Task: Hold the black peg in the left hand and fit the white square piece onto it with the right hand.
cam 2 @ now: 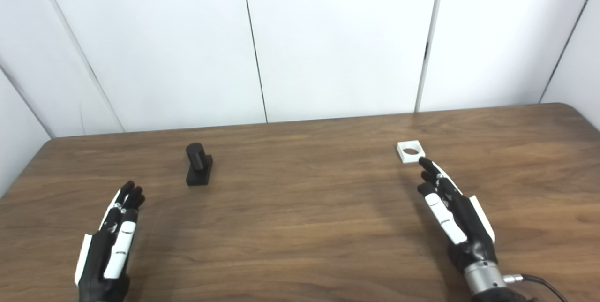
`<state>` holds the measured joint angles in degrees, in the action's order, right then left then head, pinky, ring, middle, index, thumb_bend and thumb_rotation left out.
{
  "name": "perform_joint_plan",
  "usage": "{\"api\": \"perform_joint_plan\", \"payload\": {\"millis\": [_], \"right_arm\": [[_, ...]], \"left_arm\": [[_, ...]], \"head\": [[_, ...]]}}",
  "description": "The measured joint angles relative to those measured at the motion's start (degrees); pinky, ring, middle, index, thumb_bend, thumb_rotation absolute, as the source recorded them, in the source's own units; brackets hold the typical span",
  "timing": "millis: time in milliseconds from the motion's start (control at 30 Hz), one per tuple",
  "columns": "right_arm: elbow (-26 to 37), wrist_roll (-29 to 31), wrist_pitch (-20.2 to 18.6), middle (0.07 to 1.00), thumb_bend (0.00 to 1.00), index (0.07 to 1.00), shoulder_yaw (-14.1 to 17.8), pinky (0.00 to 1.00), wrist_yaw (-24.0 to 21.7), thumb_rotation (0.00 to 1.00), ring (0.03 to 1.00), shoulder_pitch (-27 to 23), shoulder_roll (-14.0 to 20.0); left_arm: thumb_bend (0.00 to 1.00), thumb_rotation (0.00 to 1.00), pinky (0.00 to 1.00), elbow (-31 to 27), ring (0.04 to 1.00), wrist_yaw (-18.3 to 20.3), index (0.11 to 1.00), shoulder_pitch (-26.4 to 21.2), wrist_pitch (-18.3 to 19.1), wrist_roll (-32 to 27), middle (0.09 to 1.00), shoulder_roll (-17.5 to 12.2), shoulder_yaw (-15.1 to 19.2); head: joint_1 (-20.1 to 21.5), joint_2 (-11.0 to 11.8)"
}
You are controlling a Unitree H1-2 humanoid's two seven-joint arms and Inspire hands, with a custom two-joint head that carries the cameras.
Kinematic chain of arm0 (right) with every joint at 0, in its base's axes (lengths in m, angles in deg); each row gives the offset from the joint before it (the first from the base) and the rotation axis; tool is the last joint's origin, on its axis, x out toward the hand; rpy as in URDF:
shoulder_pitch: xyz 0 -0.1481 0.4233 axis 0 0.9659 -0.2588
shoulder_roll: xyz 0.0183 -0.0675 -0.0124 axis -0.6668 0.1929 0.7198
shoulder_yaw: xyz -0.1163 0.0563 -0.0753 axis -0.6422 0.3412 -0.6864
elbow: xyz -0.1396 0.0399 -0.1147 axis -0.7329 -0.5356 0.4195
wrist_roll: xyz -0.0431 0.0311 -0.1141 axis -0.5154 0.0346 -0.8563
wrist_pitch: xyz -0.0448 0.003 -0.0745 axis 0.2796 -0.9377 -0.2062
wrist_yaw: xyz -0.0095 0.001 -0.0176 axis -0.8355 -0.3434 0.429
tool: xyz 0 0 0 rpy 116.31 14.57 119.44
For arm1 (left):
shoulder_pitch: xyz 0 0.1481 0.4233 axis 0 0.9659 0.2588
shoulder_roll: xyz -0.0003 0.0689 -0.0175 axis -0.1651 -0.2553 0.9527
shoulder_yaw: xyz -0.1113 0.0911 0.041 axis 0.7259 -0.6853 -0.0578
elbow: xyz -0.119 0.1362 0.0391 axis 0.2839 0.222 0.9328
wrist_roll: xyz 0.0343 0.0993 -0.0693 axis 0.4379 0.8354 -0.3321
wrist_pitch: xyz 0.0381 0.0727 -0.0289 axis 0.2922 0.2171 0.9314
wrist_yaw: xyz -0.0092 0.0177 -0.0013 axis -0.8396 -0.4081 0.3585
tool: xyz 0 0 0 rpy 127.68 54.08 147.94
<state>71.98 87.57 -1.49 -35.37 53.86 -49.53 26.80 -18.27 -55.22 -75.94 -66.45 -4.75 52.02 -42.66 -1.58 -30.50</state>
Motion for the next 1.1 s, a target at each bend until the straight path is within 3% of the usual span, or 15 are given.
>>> {"api": "perform_joint_plan", "payload": {"millis": [600, 733, 900, 1100], "right_arm": [[0.0, 0.1, 0.0, 0.963, 0.5, 0.89, 0.0, 0.91, 0.0, 0.7, 0.965, 0.0, 0.0], [-0.1, 0.3, 0.1, 0.961, 0.49, 0.892, -0.1, 0.92, -0.1, 0.69, 0.966, -0.2, 0.1], [-0.2, 1.2, 0.1, 0.97, 0.5, 0.896, 0.0, 0.93, -0.2, 0.68, 0.975, -0.3, 0.1], [-0.3, 1.0, 0.1, 0.966, 0.55, 0.9, -0.1, 0.91, -0.2, 0.69, 0.966, -0.5, 0.0]], "left_arm": [[0.57, 0.68, 1.0, 0.0, 0.949, -0.7, 0.929, 0.0, 0.3, 1.3, 0.937, 0.0, -0.2], [0.54, 0.66, 0.92, -0.9, 0.928, -2.8, 0.921, 0.1, 1.2, 6.7, 0.925, 0.1, -0.8], [0.55, 0.7, 0.79, -3.1, 0.888, -5.8, 0.915, 1.2, 5.2, 17.0, 0.914, 1.1, -2.1], [0.58, 0.71, 0.82, -6.6, 0.879, -6.1, 0.913, 1.4, 11.3, 25.0, 0.907, 1.4, -3.7]], "head": [[-0.4, -0.7], [-1.1, -0.9], [-1.4, -0.9], [-2.0, -0.9]]}}
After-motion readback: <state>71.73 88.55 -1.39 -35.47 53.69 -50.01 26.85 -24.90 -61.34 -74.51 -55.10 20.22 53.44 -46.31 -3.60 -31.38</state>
